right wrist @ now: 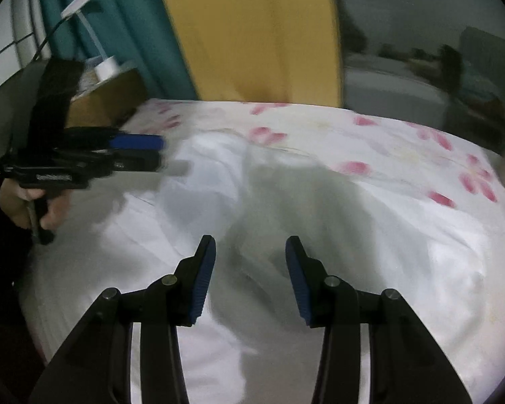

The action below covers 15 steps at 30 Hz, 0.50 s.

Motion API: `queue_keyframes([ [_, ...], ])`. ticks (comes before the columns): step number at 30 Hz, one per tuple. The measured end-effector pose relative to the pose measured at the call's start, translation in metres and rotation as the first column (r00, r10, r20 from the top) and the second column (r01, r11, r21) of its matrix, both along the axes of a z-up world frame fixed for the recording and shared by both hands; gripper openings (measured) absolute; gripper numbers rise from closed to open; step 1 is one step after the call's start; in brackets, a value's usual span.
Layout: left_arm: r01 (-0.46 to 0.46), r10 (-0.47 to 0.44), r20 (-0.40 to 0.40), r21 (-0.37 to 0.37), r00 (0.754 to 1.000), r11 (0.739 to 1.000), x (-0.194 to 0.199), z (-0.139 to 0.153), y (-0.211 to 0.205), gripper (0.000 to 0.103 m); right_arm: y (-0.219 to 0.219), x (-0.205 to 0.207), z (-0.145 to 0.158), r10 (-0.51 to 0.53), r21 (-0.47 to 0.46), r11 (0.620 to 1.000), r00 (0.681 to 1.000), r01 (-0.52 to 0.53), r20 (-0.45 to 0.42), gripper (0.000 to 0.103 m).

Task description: Fold large clothes

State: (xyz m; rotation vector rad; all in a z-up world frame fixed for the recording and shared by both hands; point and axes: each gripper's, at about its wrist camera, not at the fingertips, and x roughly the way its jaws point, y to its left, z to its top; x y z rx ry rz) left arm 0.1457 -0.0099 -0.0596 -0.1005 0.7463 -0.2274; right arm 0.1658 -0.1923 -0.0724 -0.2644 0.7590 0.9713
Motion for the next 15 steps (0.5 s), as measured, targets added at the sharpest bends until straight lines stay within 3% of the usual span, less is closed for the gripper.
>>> queue_keyframes([
  [4,0.036,-0.036,-0.038,0.003,0.999,0.999,0.006,-0.009,-0.008,0.043,0.039,-0.001,-0.018,0.053,-0.071,0.996,0.998,-0.052,0.024,0.042],
  [5,0.041,-0.040,-0.047,0.005,0.998,0.999,0.006,-0.012,-0.010,0.043,0.045,0.000,-0.024,0.063,-0.096,0.994,0.998,-0.061,0.016,0.034],
  [6,0.044,-0.044,-0.061,0.006,0.997,0.999,0.007,-0.016,-0.010,0.043,0.049,-0.001,-0.029,0.078,-0.117,0.990,0.997,-0.077,0.002,0.013],
  [7,0.043,-0.042,-0.071,0.010,0.997,0.999,0.006,-0.019,-0.010,0.043,0.050,-0.002,-0.032,0.088,-0.131,0.987,0.996,-0.087,-0.002,0.007],
  [15,0.042,-0.042,-0.032,0.009,0.999,0.999,0.009,-0.010,-0.012,0.043,0.029,-0.042,-0.038,0.200,-0.194,0.959,0.979,-0.206,-0.051,0.007],
])
